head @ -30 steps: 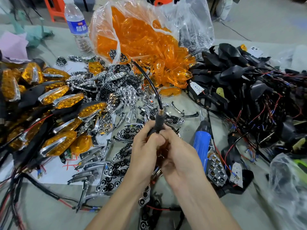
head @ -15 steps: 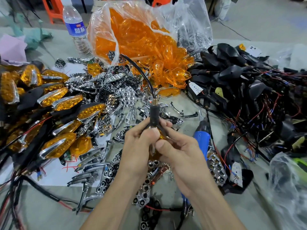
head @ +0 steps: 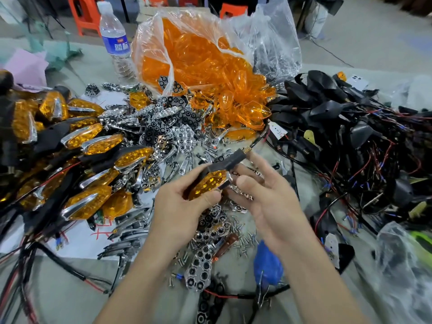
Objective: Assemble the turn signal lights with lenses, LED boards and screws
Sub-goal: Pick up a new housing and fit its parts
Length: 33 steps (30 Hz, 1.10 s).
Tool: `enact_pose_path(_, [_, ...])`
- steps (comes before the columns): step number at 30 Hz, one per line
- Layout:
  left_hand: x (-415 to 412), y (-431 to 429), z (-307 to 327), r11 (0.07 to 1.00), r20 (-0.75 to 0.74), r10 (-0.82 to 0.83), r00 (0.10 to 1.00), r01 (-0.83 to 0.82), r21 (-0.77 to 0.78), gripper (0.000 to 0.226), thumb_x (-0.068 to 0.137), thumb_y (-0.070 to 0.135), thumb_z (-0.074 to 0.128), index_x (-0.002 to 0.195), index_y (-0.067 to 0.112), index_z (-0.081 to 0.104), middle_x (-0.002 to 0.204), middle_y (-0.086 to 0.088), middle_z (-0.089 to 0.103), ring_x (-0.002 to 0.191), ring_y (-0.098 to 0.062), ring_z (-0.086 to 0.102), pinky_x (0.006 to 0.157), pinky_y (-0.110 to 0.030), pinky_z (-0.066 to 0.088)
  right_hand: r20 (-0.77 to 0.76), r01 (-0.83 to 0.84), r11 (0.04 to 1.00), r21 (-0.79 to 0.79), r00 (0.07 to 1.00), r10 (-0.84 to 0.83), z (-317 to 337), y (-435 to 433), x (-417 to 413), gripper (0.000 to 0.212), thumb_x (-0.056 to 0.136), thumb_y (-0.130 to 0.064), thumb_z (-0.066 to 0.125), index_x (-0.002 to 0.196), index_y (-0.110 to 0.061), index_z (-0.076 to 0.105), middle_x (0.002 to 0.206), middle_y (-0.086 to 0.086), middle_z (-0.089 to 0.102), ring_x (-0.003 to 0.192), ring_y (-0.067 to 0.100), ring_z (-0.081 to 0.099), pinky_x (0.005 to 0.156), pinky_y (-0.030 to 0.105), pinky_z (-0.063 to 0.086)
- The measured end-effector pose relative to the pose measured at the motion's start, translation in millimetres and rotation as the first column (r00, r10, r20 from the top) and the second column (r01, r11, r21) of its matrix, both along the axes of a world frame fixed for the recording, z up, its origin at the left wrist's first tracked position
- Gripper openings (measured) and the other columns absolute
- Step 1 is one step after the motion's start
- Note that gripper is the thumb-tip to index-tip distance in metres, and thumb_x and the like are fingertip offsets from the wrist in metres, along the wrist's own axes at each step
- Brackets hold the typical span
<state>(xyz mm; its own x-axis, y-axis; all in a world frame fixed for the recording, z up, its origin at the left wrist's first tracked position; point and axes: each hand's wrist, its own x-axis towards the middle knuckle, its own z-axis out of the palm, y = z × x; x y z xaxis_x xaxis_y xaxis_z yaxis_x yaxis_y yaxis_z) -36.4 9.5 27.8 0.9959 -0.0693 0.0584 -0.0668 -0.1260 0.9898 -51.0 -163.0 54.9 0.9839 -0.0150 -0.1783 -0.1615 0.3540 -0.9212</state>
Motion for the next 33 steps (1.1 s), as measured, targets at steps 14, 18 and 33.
enact_pose_path(14, [4, 6, 22, 0.977, 0.242, -0.173, 0.955, 0.134, 0.168, 0.077, 0.062, 0.002, 0.093, 0.115, 0.054, 0.073, 0.115, 0.027, 0.074, 0.107, 0.001, 0.071, 0.093, -0.023, 0.056, 0.092, 0.035, 0.138, -0.99, 0.897, 0.432, 42, -7, 0, 0.081, 0.077, -0.041, 0.085, 0.149, -0.047, 0.047, 0.141, -0.016, 0.062, 0.132, 0.01, 0.053, 0.118, 0.037, 0.038])
enact_pose_path(18, [3, 11, 20, 0.987, 0.198, -0.158, 0.967, 0.154, 0.037, 0.068, 0.064, 0.002, 0.085, 0.117, 0.044, 0.076, 0.107, 0.014, 0.079, 0.097, -0.007, 0.075, 0.081, -0.018, 0.057, 0.136, -0.026, 0.362, -0.932, 0.9, 0.413, 34, -12, 1, 0.073, 0.072, -0.048, 0.083, 0.134, -0.066, 0.047, 0.112, -0.031, 0.071, 0.105, -0.005, 0.066, 0.09, 0.017, 0.052])
enact_pose_path(33, [6, 15, 24, 0.963, 0.129, -0.198, 0.972, 0.217, -0.158, 0.027, 0.077, 0.037, 0.081, 0.104, 0.043, 0.081, 0.097, 0.001, 0.081, 0.086, -0.015, 0.075, 0.077, -0.029, 0.059, 0.287, 0.016, 0.74, -0.672, 0.927, 0.241, 2, -5, -17, 0.044, 0.086, -0.036, 0.08, 0.126, -0.048, 0.069, 0.105, -0.012, 0.078, 0.094, 0.012, 0.073, 0.084, 0.05, 0.059])
